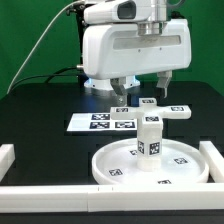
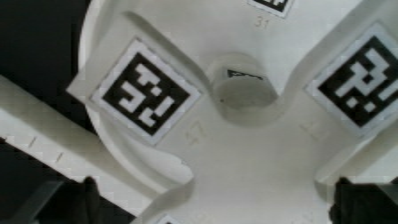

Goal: Assemble round table

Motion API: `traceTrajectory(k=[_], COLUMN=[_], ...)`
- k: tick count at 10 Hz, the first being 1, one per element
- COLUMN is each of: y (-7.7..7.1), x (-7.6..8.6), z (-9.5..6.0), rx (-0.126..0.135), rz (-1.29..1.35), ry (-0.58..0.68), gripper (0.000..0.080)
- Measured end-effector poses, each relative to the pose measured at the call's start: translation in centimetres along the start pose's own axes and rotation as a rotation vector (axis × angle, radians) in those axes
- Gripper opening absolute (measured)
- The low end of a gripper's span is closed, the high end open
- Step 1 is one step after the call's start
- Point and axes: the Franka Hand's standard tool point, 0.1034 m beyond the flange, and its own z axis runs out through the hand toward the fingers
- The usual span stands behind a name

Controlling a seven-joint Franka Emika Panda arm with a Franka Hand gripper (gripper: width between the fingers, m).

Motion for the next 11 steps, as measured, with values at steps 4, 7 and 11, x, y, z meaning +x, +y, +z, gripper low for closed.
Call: traceTrajectory(k=[4,7,11], y=[-0.7,-0.7,-0.6], x=[0.3,-0.1,-0.2], z=[1.2,1.9,1.9], rx=[-0.033,-0.037,-0.042], rz=[-0.021,-0.017,0.026], ry=[0.007,0.003,0.008], gripper=[0.0649,0.0649,0.0432])
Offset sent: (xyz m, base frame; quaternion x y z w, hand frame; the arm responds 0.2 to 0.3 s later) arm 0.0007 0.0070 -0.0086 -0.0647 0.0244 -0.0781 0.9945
